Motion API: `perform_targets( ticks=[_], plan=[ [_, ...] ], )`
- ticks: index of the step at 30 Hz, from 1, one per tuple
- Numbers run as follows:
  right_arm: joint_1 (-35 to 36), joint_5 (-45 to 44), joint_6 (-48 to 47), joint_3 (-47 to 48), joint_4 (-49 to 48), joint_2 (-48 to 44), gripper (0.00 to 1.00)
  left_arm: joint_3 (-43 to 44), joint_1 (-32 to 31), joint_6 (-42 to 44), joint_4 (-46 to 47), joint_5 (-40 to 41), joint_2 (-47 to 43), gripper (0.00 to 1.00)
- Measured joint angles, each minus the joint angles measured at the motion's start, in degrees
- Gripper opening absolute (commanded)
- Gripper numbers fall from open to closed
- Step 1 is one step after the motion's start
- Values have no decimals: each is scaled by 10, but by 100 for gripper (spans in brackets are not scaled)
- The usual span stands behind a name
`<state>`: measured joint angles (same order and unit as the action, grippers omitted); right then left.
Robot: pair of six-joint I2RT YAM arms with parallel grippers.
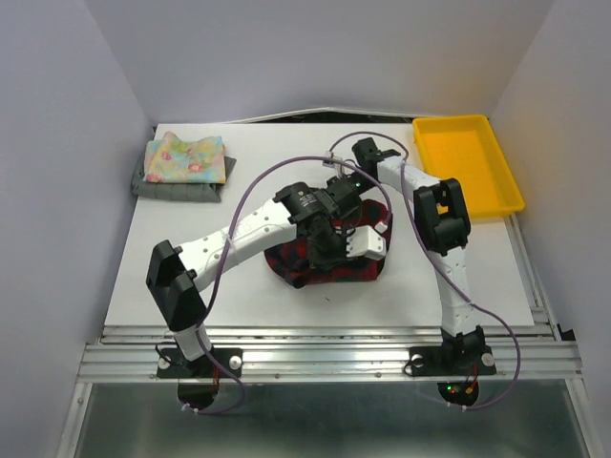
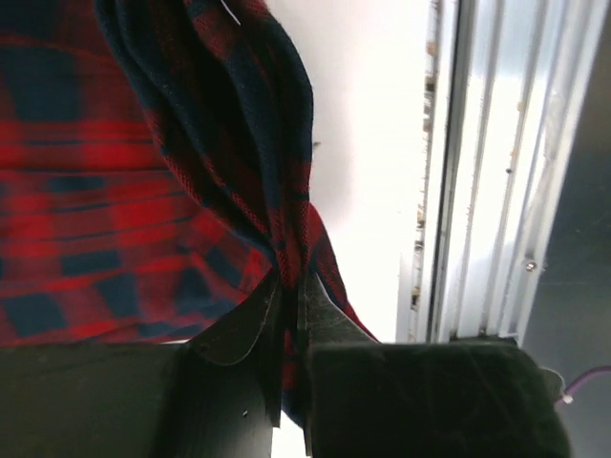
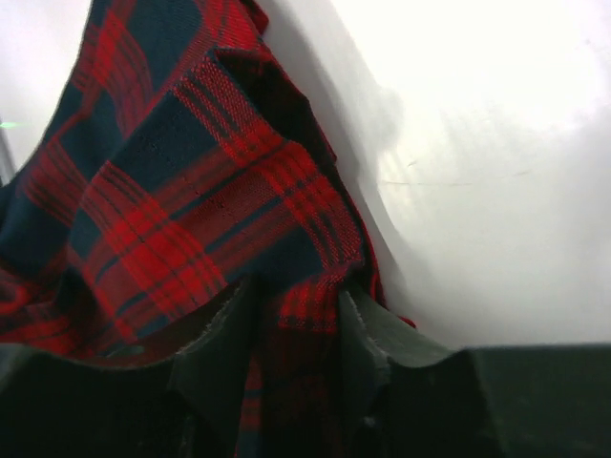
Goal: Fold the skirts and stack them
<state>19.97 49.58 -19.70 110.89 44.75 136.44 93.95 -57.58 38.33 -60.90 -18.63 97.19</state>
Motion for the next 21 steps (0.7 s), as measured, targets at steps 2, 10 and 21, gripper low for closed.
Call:
perform_targets(
  ticks=[2,10,21],
  plan=[
    [0,19,-12,-20,2,0,36,24,17,12,-7,5,8,0],
    [5,63,-48,-83,13,-25,33,119,73,66,-32,43,63,0],
    [26,96,-53,-116,14,-38,32,144,106,131,42,103,126,0]
  ],
)
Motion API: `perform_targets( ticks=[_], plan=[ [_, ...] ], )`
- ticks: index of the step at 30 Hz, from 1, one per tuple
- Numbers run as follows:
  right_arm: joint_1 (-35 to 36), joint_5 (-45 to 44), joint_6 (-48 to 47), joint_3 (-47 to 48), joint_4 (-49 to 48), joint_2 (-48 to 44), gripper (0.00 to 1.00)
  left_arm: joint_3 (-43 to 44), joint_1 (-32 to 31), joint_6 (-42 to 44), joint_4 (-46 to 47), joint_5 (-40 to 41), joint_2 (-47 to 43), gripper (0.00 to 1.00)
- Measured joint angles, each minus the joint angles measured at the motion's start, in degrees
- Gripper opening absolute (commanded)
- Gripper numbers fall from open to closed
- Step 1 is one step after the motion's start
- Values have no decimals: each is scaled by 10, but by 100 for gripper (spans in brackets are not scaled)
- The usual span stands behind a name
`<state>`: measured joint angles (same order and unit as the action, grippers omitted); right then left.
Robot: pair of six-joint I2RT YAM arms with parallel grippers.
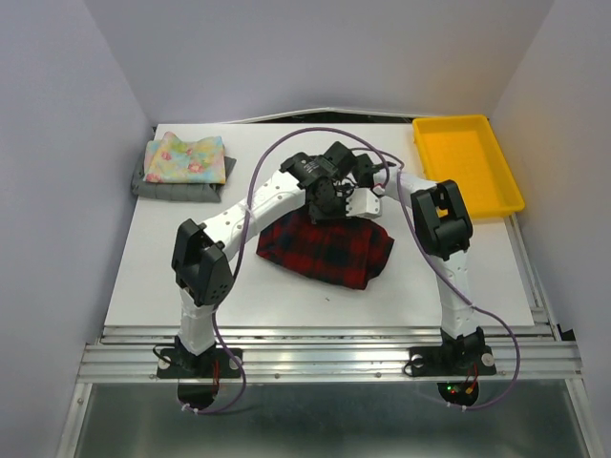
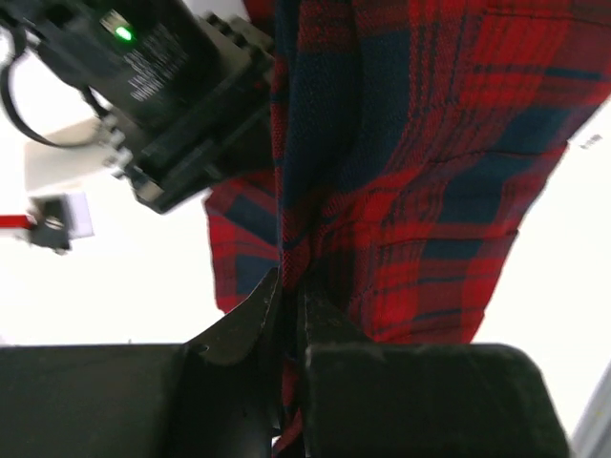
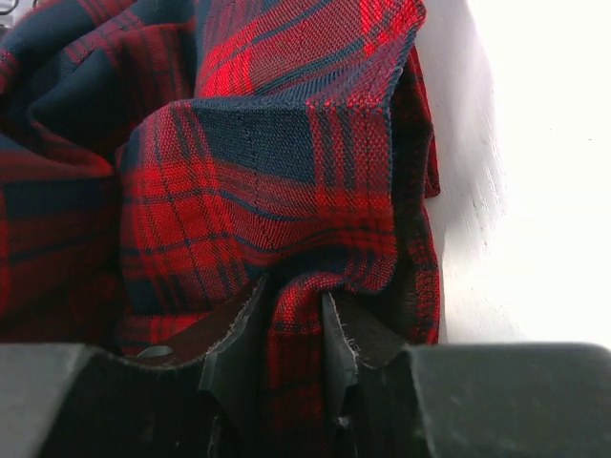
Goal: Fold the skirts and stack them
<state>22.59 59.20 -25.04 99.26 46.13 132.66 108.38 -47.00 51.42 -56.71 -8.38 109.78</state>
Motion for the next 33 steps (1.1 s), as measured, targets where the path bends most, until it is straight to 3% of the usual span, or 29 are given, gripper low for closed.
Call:
perform_targets(
  ticks=[4,8,14,16,20,23,24,28,33],
  plan=[
    [0,3,4,0,0,0,32,-31,0,13,72,13,0,0],
    [0,4,11,0,-1,0,34,-130,6,21,174,32,-2,0],
    [0,-16,38,8,2,0,48,-227,19,23,263,48,-3,0],
    [-3,-33,52,29,3,0,62,-241,21,21,279,49,-10,0],
    [-17,-50,94,103,9,0,64,-275,22,20,294,48,-41,0],
    [-30,-53,129,163,8,1,55,-282,22,17,293,43,-57,0],
    [-37,-54,144,190,8,3,44,-282,22,16,293,42,-61,0],
    [-54,-66,177,220,-21,4,22,-282,22,10,292,40,-65,0],
    [-60,-64,177,185,-22,30,11,-273,24,1,283,40,-65,0]
  ],
)
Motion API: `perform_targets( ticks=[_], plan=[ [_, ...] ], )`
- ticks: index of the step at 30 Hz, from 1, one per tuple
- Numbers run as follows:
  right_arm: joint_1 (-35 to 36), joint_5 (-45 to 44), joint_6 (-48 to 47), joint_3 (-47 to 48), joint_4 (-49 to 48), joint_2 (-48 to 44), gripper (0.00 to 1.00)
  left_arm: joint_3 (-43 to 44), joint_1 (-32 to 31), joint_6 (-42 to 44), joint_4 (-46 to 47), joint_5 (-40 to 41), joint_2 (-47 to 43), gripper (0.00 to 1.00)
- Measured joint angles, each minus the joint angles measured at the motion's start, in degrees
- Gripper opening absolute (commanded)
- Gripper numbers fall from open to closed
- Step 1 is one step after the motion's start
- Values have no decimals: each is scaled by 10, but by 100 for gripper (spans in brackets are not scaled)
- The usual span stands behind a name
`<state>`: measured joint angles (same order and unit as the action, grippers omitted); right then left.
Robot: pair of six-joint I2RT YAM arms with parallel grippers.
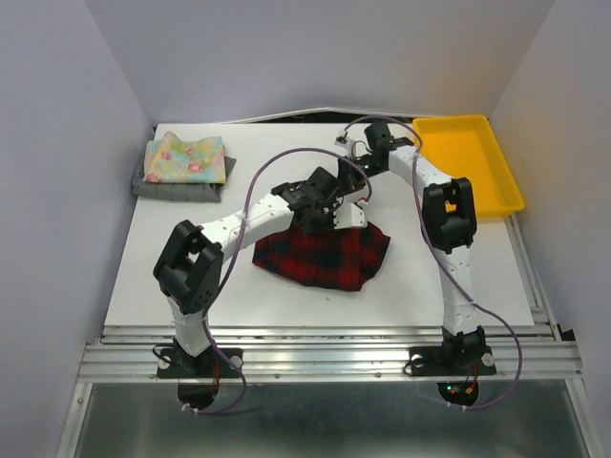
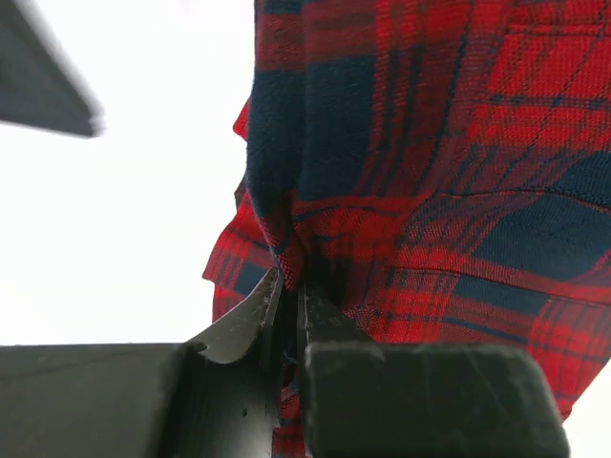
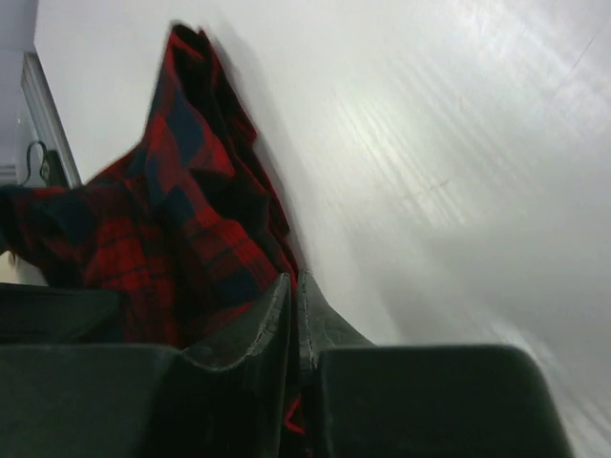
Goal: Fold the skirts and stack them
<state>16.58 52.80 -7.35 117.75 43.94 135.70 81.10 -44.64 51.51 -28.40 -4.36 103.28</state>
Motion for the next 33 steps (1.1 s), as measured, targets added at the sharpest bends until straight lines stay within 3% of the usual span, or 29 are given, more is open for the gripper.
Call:
perform_targets(
  ticks=[8,18,23,30,33],
  plan=[
    [27,53,-20,-112,28,35,8,35,10,-8,2,2,16,0],
    [30,66,-34,-118,25,35,9,26,28,-8,90,12,113,0],
    [27,59,-30,-114,24,35,13,26,30,-8,122,17,128,13],
    [-3,-42,-16,-49,34,35,35,27,35,-6,158,28,144,35],
    [-38,-86,-18,-29,36,30,40,39,36,-10,162,31,153,42]
  ],
)
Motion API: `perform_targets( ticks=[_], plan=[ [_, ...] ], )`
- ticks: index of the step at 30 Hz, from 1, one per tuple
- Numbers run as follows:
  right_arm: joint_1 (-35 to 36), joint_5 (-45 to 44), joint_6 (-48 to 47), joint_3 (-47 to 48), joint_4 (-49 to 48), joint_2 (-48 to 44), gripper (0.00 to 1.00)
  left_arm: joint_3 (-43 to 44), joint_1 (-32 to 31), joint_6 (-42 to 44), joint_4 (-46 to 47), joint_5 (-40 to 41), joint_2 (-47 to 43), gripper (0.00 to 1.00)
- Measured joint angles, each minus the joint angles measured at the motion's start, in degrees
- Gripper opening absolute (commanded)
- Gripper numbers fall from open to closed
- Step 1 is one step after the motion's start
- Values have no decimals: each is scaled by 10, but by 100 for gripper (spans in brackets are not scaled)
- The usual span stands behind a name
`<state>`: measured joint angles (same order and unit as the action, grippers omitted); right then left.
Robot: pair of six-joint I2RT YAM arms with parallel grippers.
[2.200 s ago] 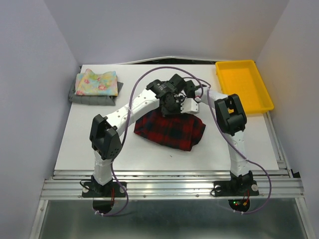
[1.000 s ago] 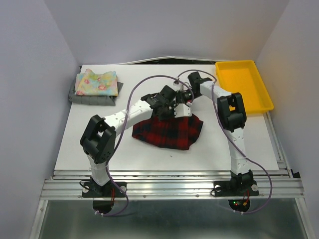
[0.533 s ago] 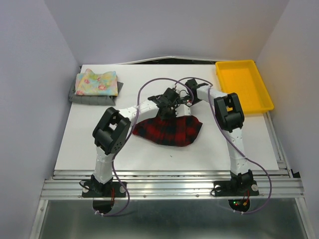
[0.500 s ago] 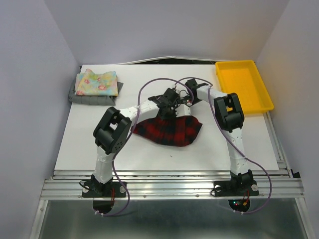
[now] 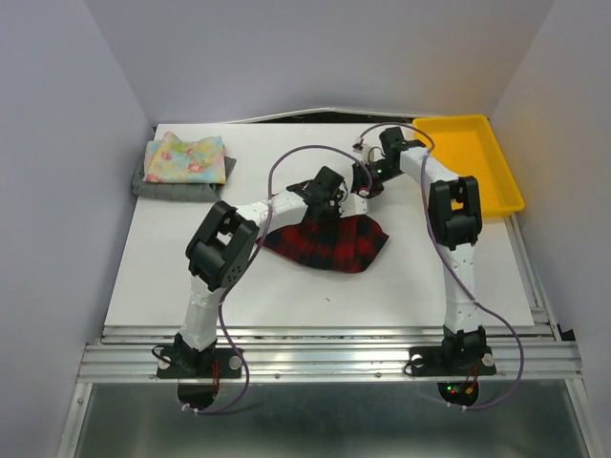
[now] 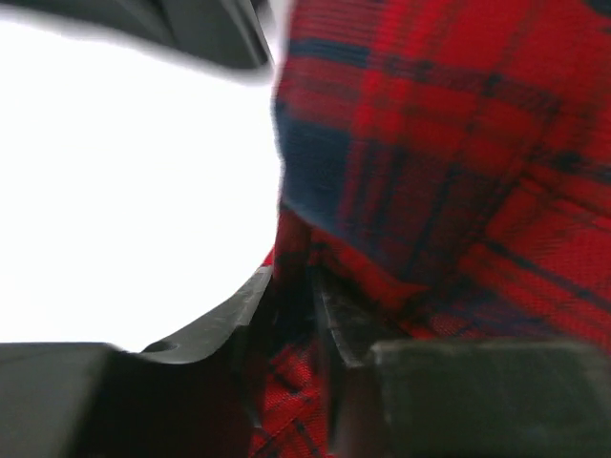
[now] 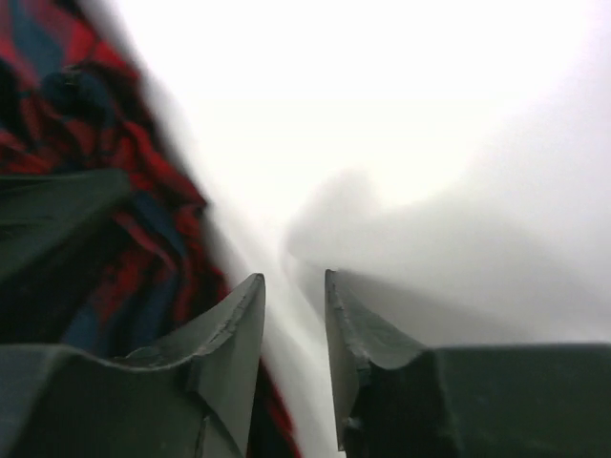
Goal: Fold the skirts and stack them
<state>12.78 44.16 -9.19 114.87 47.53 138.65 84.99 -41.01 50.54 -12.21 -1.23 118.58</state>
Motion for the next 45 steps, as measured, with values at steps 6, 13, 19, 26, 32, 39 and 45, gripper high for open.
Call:
perform_targets(
  ticks=[6,13,19,26,32,39,45],
  plan=[
    [-58,-59,-6,11,23,-43,48,59,15,-36,-42,-10,17,63],
    [-68,-71,-1,4,34,-180,48,186,62,-124,-154,-49,25,99],
    [-87,62,32,-79,15,-321,52,183,108,-202,-179,-94,-69,99],
    [-8,208,87,-231,-24,-377,51,70,174,-302,-146,-285,-252,59],
    [70,233,137,-324,-71,-339,49,-20,198,-417,-91,-460,-212,51],
    [47,205,161,-336,-135,-252,47,-69,207,-539,-12,-497,-90,50],
    [14,136,141,-339,-160,-181,50,-41,228,-596,53,-486,12,49]
  ],
)
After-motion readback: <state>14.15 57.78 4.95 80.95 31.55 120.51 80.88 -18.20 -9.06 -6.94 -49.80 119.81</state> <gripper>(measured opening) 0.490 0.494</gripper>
